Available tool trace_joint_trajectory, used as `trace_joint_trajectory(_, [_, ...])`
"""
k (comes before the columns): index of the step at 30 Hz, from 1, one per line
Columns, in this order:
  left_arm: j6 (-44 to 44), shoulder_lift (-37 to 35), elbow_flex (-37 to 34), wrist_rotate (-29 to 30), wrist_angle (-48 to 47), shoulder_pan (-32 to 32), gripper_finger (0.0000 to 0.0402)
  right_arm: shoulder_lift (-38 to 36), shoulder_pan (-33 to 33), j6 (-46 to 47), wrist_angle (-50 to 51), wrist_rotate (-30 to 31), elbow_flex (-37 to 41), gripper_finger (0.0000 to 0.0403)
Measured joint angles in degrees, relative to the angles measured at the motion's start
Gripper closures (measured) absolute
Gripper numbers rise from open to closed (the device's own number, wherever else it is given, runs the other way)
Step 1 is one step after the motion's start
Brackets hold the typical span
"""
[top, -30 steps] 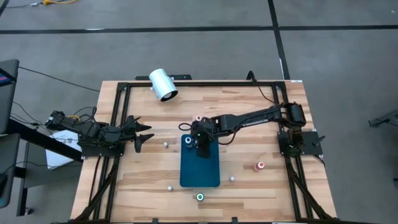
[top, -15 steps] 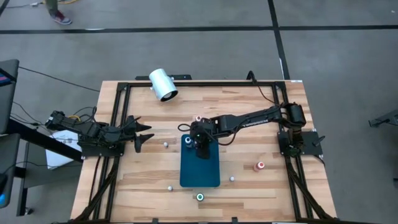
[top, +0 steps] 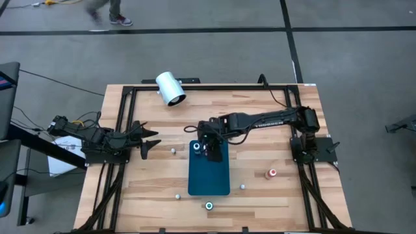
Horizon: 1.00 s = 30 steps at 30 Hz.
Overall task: Pick & Place food coloring
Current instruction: Put the large pink food coloring bottle into the blue bin
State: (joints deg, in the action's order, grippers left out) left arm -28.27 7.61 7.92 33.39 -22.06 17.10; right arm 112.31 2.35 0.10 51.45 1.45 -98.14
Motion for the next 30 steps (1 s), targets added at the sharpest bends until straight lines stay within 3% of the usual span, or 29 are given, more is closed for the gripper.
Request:
trace_joint_trajectory(6, [0.0, 0.0, 0.0, 0.0, 0.0, 0.0, 0.0193, 0.0, -1.1, -4.8, 5.4, 0.2, -3.8, 0.0218])
trace_joint_trajectory(16, [0.0, 0.0, 0.0, 0.0, 0.0, 0.0, 0.0193, 0.0, -3.5, -5.1, 17.2, 0.1, -7.6, 0.0233])
trace_joint_trajectory(30, [-2.4, 0.0, 0.0, 0.0, 0.0, 0.0, 0.0193, 0.0, -4.9, -9.7, 14.6, 0.0, -7.9, 0.0233])
